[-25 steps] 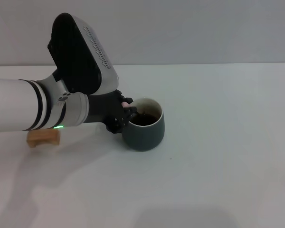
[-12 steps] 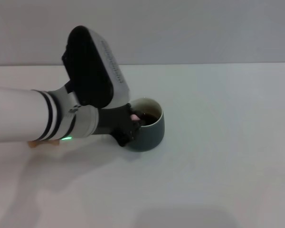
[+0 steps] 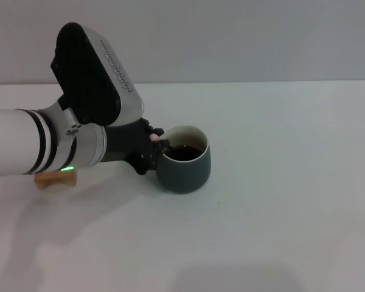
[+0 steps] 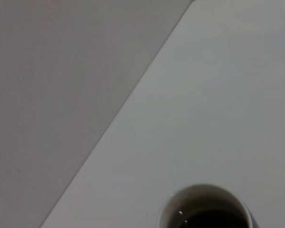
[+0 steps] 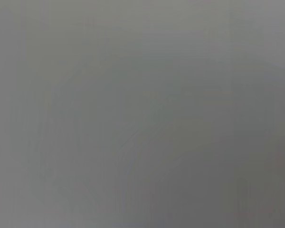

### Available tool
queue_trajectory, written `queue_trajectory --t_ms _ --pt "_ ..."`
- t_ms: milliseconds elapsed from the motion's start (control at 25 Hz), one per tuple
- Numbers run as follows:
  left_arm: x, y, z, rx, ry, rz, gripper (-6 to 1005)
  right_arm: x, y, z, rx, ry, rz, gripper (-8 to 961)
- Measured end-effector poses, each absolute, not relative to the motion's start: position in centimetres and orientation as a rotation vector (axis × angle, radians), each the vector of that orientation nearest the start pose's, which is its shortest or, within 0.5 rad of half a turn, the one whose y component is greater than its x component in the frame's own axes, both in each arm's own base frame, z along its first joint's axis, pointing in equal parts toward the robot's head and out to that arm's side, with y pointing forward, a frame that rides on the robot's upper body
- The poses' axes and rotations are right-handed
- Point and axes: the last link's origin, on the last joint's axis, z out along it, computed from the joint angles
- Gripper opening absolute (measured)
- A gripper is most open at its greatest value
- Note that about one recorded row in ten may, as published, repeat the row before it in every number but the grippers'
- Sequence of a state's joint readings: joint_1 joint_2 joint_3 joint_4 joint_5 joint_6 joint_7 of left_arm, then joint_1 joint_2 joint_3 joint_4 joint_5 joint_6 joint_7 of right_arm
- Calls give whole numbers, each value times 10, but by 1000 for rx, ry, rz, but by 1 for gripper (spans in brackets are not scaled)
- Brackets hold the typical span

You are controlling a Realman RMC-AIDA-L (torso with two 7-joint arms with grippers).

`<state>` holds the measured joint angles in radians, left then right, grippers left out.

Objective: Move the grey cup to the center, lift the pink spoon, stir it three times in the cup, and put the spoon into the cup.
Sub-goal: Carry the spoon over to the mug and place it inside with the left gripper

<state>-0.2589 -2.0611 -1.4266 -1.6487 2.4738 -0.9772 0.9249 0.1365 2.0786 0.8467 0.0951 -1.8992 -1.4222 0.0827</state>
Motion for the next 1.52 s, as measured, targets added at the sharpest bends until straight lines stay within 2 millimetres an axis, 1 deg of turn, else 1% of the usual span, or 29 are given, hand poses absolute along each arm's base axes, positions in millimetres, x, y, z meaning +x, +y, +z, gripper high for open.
queue_trajectory --t_ms 120,240,480,680,760,1040,1120,1280,1320,1360,1480,1520 --pt "-150 336 -16 -2512 -122 99 146 425 199 55 -1059 588 481 -2" --pt "-142 335 -22 -2531 -89 90 146 425 199 55 -1059 589 481 -2" --pt "-137 331 -31 -2556 -69 87 146 425 199 54 -1063 589 482 -2" --pt "-143 324 -32 -2564 -90 92 145 425 199 54 -1066 588 483 -2" --pt "-151 324 -26 -2541 -124 94 145 424 200 54 -1068 587 484 -2" --pt "-152 327 -24 -2523 -118 97 145 422 203 53 -1072 583 489 -2" --pt "-147 334 -22 -2512 -99 87 145 422 203 53 -1072 582 488 -2" --pt "-139 337 -25 -2520 -73 78 145 422 203 53 -1072 582 487 -2" --pt "-134 337 -29 -2534 -49 76 145 423 203 53 -1073 584 486 -2" --pt "-134 337 -29 -2534 -49 76 145 423 203 53 -1073 584 486 -2" --pt "-127 335 -38 -2560 -14 77 145 423 203 53 -1073 584 486 -2" --pt "-125 331 -43 -2577 -2 80 145 423 203 53 -1073 583 486 -2"
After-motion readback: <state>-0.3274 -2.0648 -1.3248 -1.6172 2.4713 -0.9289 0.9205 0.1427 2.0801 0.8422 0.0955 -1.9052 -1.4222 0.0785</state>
